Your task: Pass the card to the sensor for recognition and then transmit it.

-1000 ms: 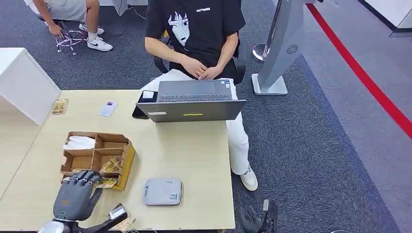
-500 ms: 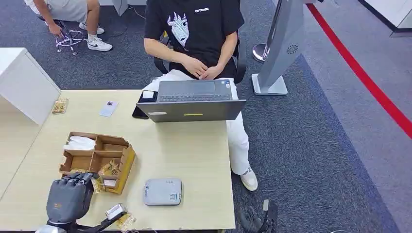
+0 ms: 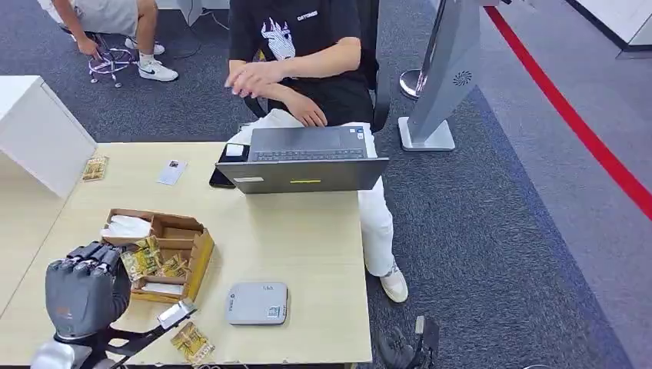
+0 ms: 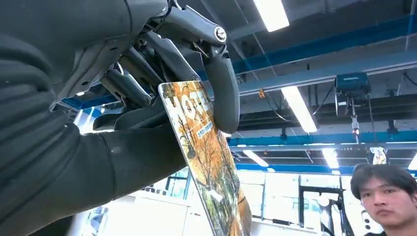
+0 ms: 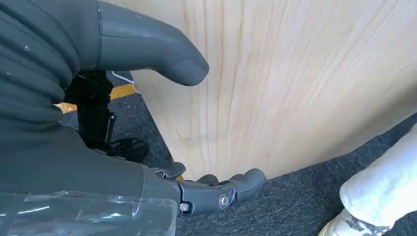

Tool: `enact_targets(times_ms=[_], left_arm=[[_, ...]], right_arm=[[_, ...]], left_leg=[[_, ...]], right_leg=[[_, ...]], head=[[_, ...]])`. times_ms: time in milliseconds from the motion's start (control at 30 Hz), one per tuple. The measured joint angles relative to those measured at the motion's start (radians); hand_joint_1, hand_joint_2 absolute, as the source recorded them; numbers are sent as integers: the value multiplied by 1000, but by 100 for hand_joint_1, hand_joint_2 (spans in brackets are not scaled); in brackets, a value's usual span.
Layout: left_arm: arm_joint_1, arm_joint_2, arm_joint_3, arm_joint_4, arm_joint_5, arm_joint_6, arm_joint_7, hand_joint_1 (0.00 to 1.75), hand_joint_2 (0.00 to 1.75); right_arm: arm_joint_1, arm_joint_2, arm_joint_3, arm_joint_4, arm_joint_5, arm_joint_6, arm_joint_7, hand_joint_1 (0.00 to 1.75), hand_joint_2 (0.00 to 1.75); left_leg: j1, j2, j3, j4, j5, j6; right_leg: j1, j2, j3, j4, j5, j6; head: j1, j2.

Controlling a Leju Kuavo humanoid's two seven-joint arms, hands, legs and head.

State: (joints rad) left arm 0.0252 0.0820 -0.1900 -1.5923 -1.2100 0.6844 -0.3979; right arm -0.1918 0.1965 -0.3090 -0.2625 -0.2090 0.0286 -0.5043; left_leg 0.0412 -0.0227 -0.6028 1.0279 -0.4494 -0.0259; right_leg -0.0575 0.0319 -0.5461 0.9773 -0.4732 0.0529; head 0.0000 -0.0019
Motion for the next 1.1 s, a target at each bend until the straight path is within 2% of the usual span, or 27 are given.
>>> enact_targets(times_ms=[300,467,567,700,833,967,1100], left_arm=[[-14,1,5,-5,14,-8,3,175,175],[-103,15,22,21,70,-90,18,175,175],[-195,39,46,105,47,-113,53,175,175],[-305,79,100,287,24,-74,63,175,175],[-371,102,157,472,75,-28,8,175,175],[-379,108,191,558,105,-25,-14,175,175],[-378,106,207,590,121,-27,-25,175,175]], right_arm=[[0,3,0,0,10,2,2,0,175],[-6,9,0,0,24,3,10,0,175],[-13,15,0,0,43,3,23,0,175],[-18,24,2,0,62,2,34,0,175],[-19,28,2,0,70,-5,40,0,175],[-19,28,2,0,69,-2,40,0,175],[-19,28,2,0,69,0,40,0,175]], left_leg=[[0,0,0,0,0,0],[0,0,0,0,1,0],[0,0,0,0,3,0],[1,0,0,0,4,-1],[1,0,0,0,5,0],[0,0,0,0,4,0],[1,0,-1,0,4,0]], right_leg=[[0,0,0,0,0,0],[0,0,0,0,1,0],[0,0,0,0,2,0],[0,0,0,1,4,0],[0,0,0,1,4,0],[0,1,-1,1,4,0],[0,1,-2,1,4,0]], head=[[0,0],[0,0],[0,0],[0,0],[0,0],[0,0],[0,0]])
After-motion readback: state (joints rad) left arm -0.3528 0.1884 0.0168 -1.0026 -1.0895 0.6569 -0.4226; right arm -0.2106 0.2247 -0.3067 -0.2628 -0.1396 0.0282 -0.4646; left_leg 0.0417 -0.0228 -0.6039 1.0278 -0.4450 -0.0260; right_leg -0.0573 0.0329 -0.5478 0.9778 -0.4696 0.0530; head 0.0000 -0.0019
